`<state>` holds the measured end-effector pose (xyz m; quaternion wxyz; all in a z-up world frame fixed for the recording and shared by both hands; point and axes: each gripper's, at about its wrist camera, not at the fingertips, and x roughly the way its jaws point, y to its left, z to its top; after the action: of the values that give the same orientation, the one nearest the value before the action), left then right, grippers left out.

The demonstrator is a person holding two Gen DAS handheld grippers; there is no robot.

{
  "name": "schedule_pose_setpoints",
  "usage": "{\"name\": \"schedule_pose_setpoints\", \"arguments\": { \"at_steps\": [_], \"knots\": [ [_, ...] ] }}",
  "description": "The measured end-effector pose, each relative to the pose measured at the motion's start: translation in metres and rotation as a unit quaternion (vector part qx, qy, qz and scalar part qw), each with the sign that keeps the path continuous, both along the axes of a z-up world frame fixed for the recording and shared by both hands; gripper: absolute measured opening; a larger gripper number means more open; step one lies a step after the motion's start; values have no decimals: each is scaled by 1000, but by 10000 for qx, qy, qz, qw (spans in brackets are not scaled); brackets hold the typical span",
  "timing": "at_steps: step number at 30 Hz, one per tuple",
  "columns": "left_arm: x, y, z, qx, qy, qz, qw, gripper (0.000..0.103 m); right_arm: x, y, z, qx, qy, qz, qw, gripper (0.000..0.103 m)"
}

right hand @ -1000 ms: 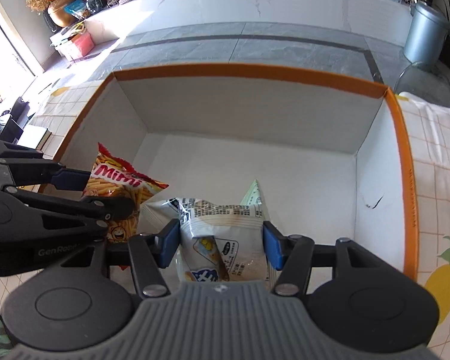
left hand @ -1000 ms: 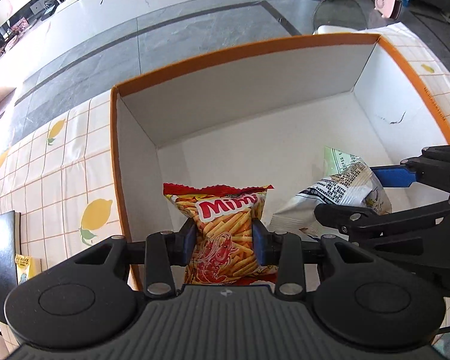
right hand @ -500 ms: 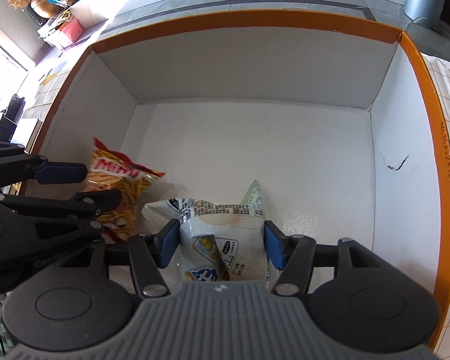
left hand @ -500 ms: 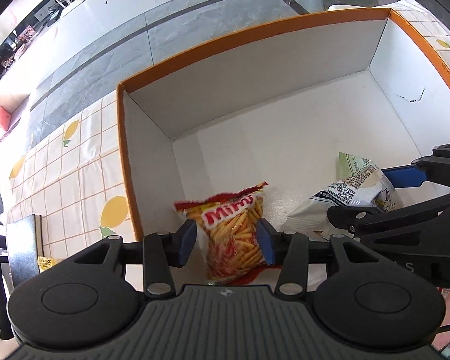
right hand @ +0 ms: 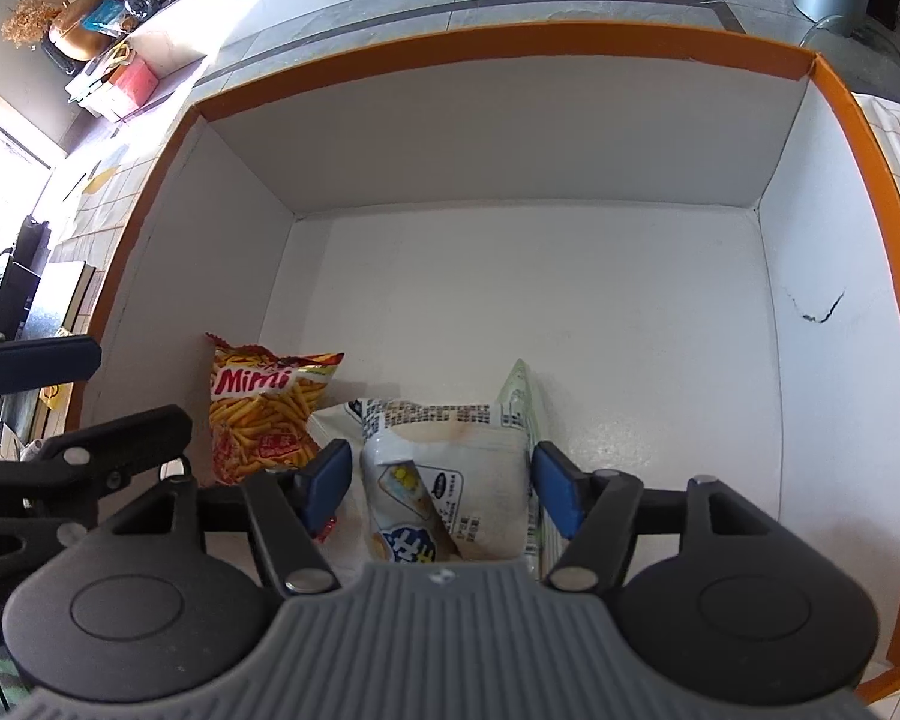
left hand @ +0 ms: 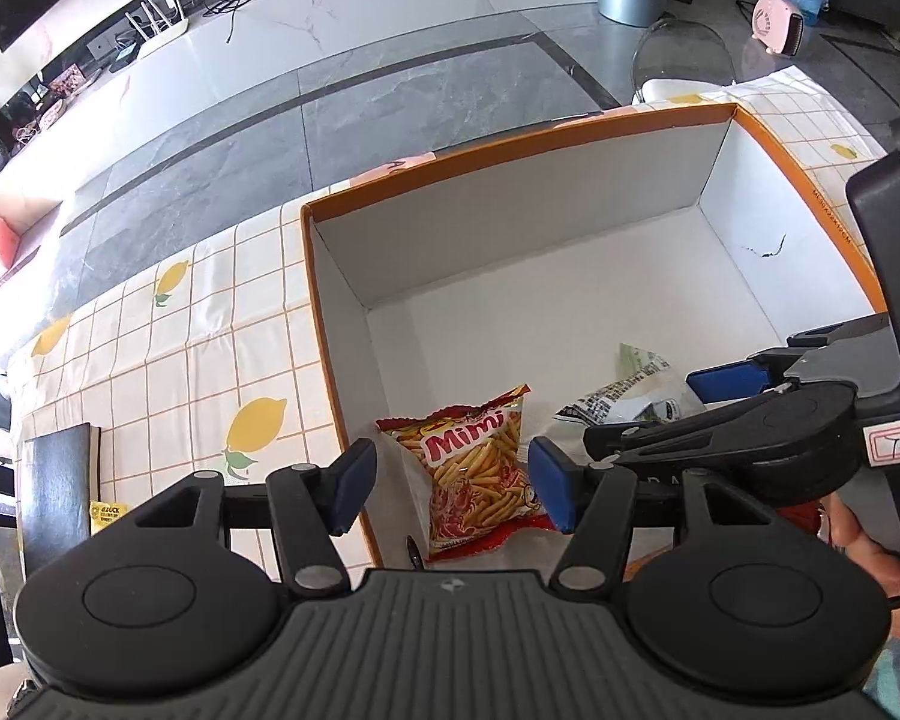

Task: Organize snacks
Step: 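Withdraw both tools from the box back toward the remaining snacks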

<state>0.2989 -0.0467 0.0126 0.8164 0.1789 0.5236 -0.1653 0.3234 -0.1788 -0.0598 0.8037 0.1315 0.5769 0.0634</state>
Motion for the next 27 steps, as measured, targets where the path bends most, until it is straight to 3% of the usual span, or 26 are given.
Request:
{"name": "schedule_pose_setpoints", "arguments": {
  "at_steps": [12, 21, 27],
  "knots": [
    [-55, 15, 49, -451, -523, 36, 9976, 70, -50, -5, 67, -265, -725, 235, 9967, 70],
    [-120, 24, 73, -810, -927, 50, 9924, 71, -126, -12, 116, -338, -1438, 339, 9884, 72],
    [-163, 24, 72, -1158, -1204, 139, 9859, 72, -187, -19, 129, -220, -1827, 218, 9827, 74]
  ]
}}
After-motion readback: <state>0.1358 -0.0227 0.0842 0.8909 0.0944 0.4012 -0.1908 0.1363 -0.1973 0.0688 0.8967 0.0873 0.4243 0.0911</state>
